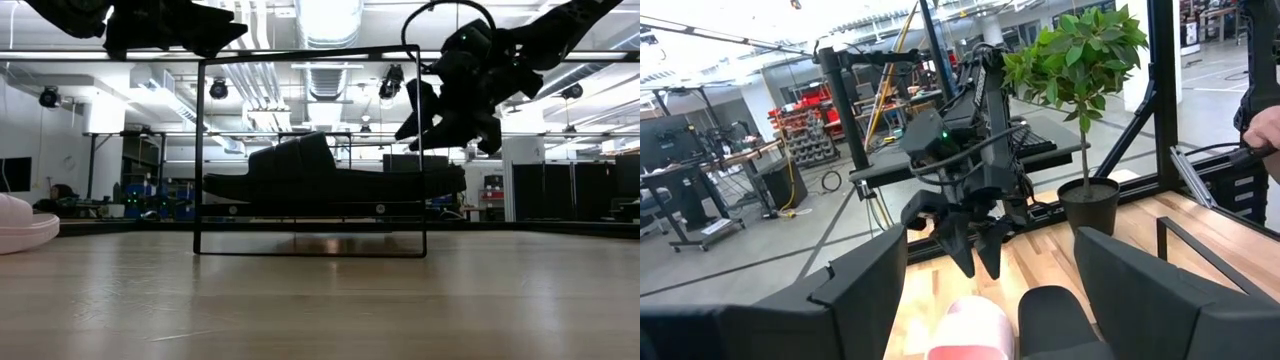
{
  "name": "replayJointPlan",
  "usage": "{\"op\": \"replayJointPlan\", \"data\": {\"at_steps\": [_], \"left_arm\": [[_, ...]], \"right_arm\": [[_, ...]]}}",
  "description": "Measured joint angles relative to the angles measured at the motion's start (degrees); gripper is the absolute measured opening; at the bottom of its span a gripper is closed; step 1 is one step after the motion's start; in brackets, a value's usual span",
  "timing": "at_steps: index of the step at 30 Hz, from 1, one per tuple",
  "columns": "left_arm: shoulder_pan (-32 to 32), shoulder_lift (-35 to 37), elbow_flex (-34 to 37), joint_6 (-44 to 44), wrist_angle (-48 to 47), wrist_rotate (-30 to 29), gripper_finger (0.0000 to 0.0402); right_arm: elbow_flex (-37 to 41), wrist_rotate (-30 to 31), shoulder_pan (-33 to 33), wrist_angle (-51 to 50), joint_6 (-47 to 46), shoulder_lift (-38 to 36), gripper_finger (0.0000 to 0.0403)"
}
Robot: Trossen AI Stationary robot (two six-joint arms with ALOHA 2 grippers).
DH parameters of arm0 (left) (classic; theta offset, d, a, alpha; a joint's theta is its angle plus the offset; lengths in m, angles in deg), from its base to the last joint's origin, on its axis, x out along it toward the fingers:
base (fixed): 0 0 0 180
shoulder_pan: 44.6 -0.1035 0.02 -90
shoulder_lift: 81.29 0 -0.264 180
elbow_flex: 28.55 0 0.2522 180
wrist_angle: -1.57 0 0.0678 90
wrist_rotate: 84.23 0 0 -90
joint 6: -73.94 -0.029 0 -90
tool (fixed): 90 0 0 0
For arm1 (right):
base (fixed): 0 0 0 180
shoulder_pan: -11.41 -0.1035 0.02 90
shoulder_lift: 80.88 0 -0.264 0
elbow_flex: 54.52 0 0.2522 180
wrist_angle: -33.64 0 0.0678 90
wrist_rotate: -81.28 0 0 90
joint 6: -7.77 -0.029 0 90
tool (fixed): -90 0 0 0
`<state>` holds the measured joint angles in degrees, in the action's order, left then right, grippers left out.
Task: Pick and place slides into the shelf
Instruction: Put the pink slides on the shelf
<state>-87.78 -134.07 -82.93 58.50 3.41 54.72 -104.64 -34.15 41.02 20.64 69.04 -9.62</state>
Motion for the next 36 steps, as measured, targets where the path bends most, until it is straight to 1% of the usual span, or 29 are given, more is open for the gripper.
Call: {"op": "replayJointPlan", "data": {"at_steps": [3, 6, 11, 13, 14, 17, 20, 22, 24, 26, 29, 33, 36], "left_arm": [[0.0, 0.0, 0.0, 0.0, -0.2, 0.0, 0.0272], [0.0, 0.0, 0.0, 0.0, -0.3, 0.0, 0.0272], [0.0, 0.0, 0.0, 0.1, -0.4, 0.0, 0.0272], [0.0, 0.0, 0.0, 1.1, -0.8, -0.4, 0.0272], [0.0, 0.1, 0.0, 2.5, -1.2, -1.5, 0.0272], [0.0, 0.5, 0.0, 9.1, -3.7, -4.8, 0.0272], [0.0, 0.9, 0.0, 13.0, -10.6, -6.5, 0.0272], [0.2, 1.0, 0.0, 14.3, -16.0, -8.5, 0.0272], [0.2, 1.0, 0.0, 18.2, -21.2, -10.8, 0.0272], [0.2, 0.8, 0.0, 22.2, -25.3, -12.8, 0.0272], [0.3, 0.6, -0.1, 25.4, -32.5, -13.2, 0.0272], [2.0, 0.8, -1.8, 27.2, -42.6, -13.1, 0.0272], [4.3, 0.8, -3.2, 27.3, -48.0, -13.1, 0.0272]], "right_arm": [[0.0, 0.9, -0.6, -0.4, 1.4, 1.0, 0.0173], [0.0, 4.4, -1.8, 0.0, 2.4, 2.1, 0.0173], [0.0, 4.5, -3.4, 4.2, 2.2, 1.8, 0.0173], [0.0, 4.5, -3.6, 7.3, 0.1, 1.1, 0.0171], [-0.3, 4.5, -3.5, 8.4, -1.7, 0.8, 0.017], [-2.4, 4.6, -3.5, 10.0, -8.5, 0.2, 0.0166], [-5.2, 4.6, -3.5, 10.2, -15.1, -0.3, 0.0164], [-6.8, 4.6, -3.5, 10.0, -18.3, -0.5, 0.0164], [-8.0, 4.7, -3.5, 9.8, -20.4, -0.5, 0.0164], [-8.8, 5.1, -3.5, 9.8, -20.8, -0.6, 0.0162], [-9.6, 6.1, -3.5, 9.3, -20.7, -0.7, 0.0159], [-10.1, 6.2, -3.5, 8.5, -20.3, -0.7, 0.0155], [-10.3, 6.2, -3.5, 8.5, -20.3, -0.7, 0.0155]]}}
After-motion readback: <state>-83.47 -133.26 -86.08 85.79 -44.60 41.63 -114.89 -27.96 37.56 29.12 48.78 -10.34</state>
